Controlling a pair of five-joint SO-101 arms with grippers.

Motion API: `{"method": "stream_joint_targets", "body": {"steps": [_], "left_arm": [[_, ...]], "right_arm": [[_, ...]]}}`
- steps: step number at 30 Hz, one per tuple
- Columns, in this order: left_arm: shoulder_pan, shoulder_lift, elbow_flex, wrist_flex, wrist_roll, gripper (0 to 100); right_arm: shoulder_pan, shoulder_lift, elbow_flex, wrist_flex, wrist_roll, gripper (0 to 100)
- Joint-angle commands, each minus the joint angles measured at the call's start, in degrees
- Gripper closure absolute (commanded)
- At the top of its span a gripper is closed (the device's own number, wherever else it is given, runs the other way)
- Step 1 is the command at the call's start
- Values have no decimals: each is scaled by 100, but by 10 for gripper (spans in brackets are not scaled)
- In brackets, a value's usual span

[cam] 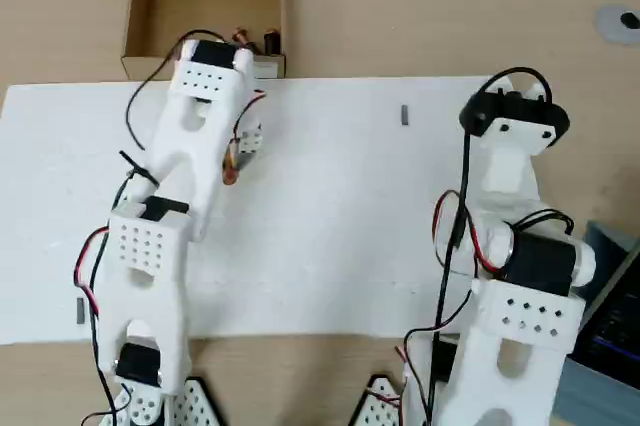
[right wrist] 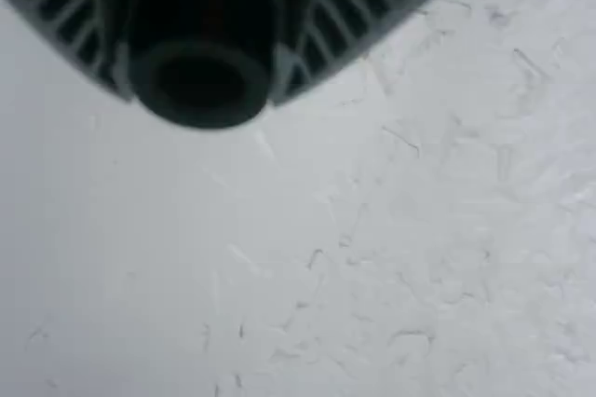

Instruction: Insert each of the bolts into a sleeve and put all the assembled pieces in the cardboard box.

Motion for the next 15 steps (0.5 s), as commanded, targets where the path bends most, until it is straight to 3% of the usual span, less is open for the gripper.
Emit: {"method": "stream_joint_targets", "body": {"steps": [1, 15], "left_arm": [[-273, -708, -290, 70, 404, 998], [-1873, -1490, -149, 70, 2919, 998]], "right_arm": [[40, -180, -13, -132, 62, 989], [13, -171, -13, -105, 62, 989]]}}
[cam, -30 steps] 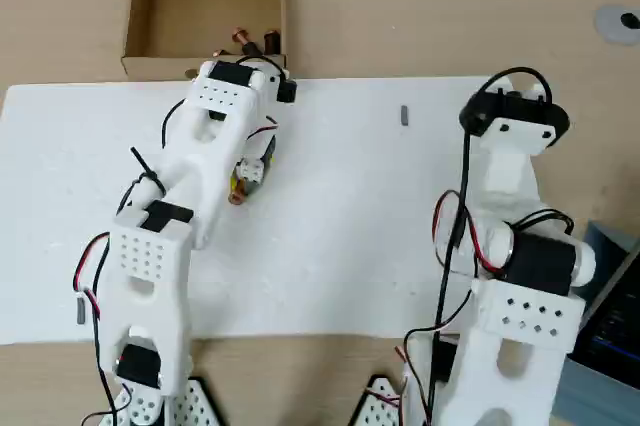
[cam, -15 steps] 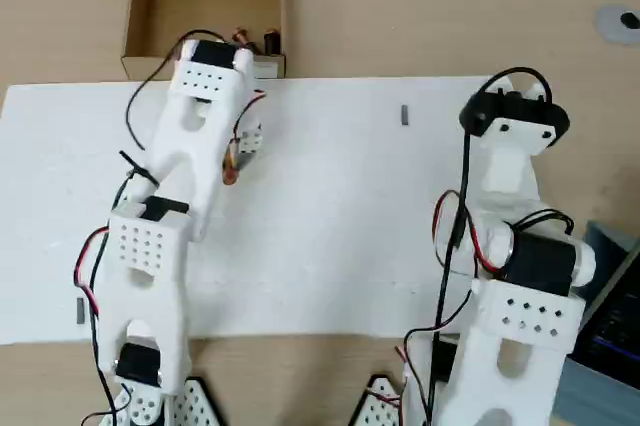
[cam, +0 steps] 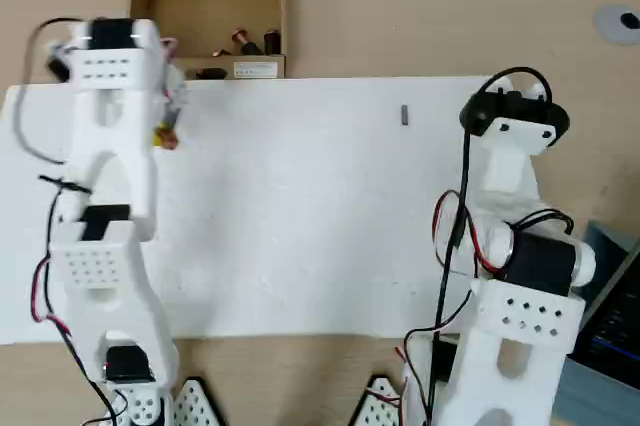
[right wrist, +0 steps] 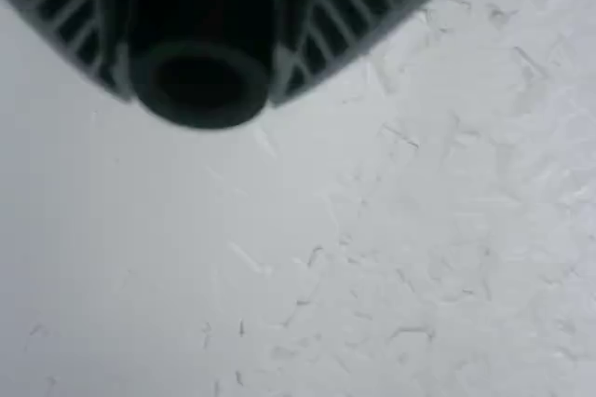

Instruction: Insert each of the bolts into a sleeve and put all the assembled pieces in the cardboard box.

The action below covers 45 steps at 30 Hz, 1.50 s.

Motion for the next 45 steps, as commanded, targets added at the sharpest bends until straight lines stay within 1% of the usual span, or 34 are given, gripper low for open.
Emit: {"method": "stream_joint_targets", "body": {"steps": [1, 3, 7, 11, 13, 16, 22, 24, 27, 30, 32, 35, 37, 42, 45], "left_arm": [[-343, -400, -44, 70, 615, 998], [-484, -400, 220, 70, 1169, 998], [-633, -400, 765, 62, 2549, 997], [-668, -400, 976, 62, 3701, 996], [-668, -400, 976, 62, 4079, 996], [-677, -426, 958, 62, 4273, 995], [-642, -409, 1002, 62, 4255, 989], [-642, -409, 993, 62, 4255, 942], [-607, -409, 958, 62, 4255, 812], [-448, -444, 976, 62, 4255, 721], [-360, -453, 958, 62, 4255, 693], [-308, -453, 949, 62, 4149, 689], [-316, -453, 949, 62, 3648, 687], [-369, -462, 1011, 70, 1697, 689], [-369, -593, 985, 70, 853, 689]], "right_arm": [[13, -171, -13, -88, 62, 989], [13, -171, -13, -88, 62, 989], [13, -171, -13, -88, 62, 989], [13, -163, -13, -88, 62, 989], [13, -163, -13, -88, 62, 989], [13, -163, -13, -88, 62, 989], [40, -171, -13, -70, 62, 989], [48, -171, -13, -70, 62, 989], [48, -171, -13, -70, 53, 989], [48, -171, -13, -70, 53, 989], [48, -180, -13, -70, 53, 989], [48, -180, -13, -70, 44, 989], [48, -180, -13, -70, 44, 989], [48, -180, -13, -79, 53, 989], [48, -180, -13, -88, 53, 989]]}}
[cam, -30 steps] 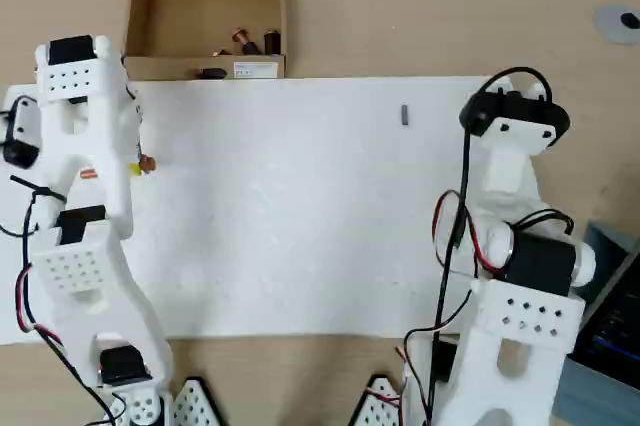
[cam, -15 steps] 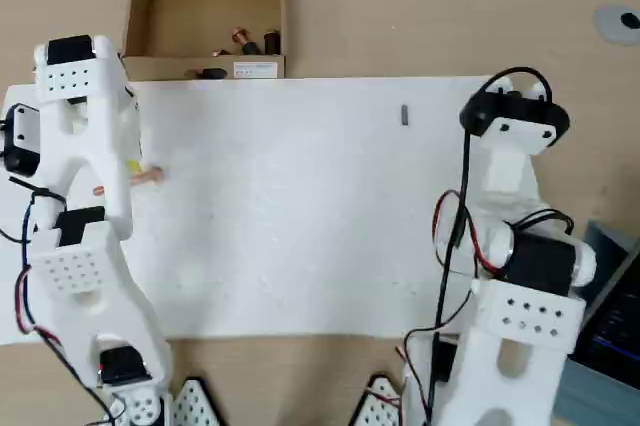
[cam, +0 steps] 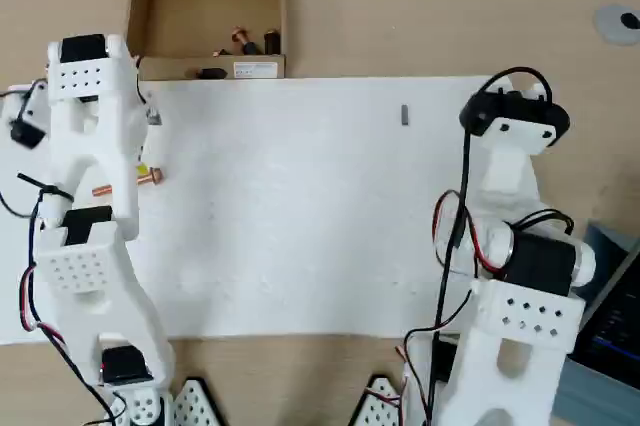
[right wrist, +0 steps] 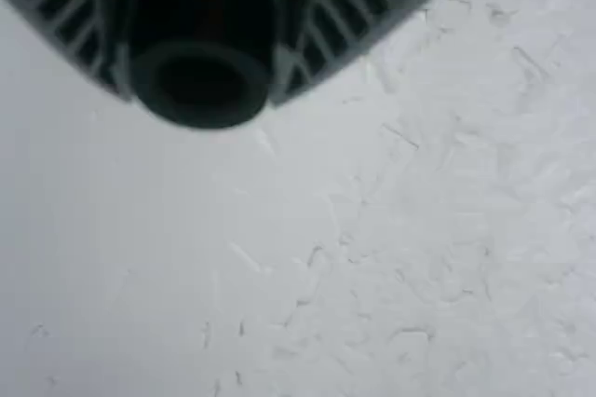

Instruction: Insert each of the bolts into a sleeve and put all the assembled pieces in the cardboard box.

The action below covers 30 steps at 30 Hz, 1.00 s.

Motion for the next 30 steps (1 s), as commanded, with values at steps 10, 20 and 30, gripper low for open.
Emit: {"method": "stream_joint_targets", "body": {"steps": [10, 20, 30], "left_arm": [[-220, -1349, 53, 70, -6013, 689], [-404, -1393, 677, 70, -8914, 690], [-563, -1349, 70, 62, -11349, 690]], "right_arm": [[48, -154, -13, -114, 53, 989], [48, -163, -4, -105, 53, 989], [48, -154, -4, -88, 62, 988]]}}
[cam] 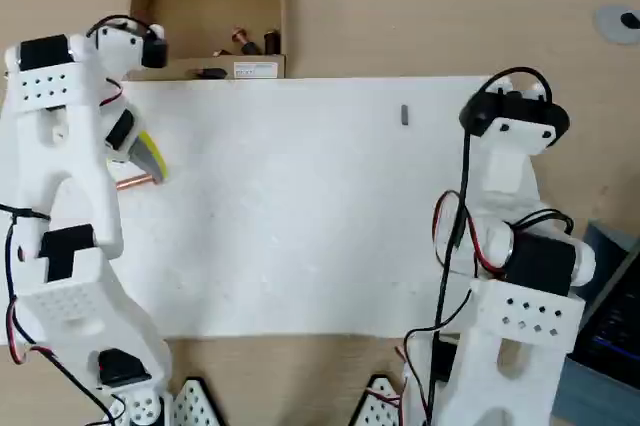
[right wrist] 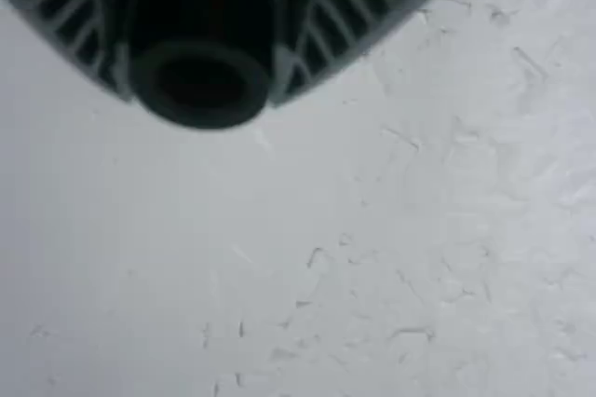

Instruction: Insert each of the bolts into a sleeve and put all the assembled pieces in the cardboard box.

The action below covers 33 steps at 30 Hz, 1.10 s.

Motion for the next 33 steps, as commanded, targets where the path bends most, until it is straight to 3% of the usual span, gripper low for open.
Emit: {"method": "stream_joint_targets", "body": {"steps": [1, 4, 11, 21, 33], "left_arm": [[-141, -312, -378, 62, -695, 690], [-193, -303, -360, 62, -1099, 693], [-185, 295, -255, -70, -1301, 764], [-281, 1490, -1029, -97, -2989, 767], [-123, 2202, -1538, -97, -3314, 767]], "right_arm": [[40, -154, -13, -79, 79, 988], [40, -163, -22, -88, 369, 988], [48, -136, -22, -97, 545, 988], [48, -127, 22, -26, 545, 988], [31, -127, 101, -35, 545, 988]]}}
